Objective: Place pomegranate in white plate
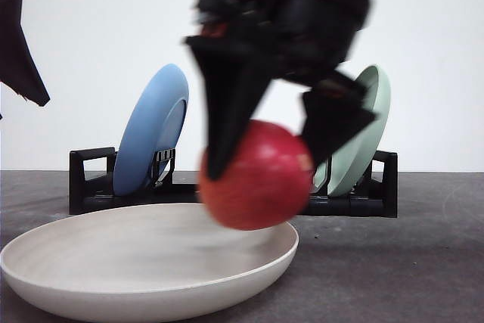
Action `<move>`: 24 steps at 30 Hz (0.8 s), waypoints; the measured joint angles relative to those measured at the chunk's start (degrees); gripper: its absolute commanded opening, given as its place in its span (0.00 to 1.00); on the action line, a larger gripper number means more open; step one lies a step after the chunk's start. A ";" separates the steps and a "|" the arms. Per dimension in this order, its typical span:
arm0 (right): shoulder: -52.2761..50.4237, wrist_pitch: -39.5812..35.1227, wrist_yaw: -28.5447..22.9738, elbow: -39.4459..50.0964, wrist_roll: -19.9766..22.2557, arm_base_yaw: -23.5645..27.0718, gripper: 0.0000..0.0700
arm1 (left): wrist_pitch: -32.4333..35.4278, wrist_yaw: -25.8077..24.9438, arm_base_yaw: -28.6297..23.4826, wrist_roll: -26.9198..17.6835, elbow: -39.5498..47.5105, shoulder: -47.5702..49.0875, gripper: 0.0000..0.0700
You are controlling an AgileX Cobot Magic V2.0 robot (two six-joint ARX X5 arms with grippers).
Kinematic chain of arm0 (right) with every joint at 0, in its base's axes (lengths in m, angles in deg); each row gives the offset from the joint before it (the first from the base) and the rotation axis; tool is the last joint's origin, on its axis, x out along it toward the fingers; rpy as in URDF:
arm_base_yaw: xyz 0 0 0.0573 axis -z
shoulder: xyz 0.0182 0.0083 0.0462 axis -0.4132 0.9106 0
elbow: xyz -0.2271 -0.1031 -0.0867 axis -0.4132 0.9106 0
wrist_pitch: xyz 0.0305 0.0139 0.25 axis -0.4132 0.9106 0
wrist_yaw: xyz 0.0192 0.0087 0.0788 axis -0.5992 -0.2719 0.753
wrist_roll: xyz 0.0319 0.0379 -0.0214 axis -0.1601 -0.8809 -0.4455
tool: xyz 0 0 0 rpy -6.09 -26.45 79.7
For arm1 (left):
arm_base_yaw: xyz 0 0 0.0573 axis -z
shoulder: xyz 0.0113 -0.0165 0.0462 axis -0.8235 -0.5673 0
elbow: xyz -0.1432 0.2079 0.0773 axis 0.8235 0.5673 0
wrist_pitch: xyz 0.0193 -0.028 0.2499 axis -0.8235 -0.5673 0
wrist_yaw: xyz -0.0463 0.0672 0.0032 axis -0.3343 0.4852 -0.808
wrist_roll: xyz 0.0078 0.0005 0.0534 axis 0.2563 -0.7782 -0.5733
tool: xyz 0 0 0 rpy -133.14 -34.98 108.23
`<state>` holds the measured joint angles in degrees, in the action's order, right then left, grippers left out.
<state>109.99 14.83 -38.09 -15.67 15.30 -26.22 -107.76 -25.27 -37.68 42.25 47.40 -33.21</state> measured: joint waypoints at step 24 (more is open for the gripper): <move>12.44 -9.47 -0.04 -6.14 2.40 -4.09 0.77 | 0.00 0.00 -0.02 -0.46 0.00 0.00 0.56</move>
<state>122.42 5.37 -38.13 -21.80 17.71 -30.31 -107.76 -25.27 -37.70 41.80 47.40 -33.21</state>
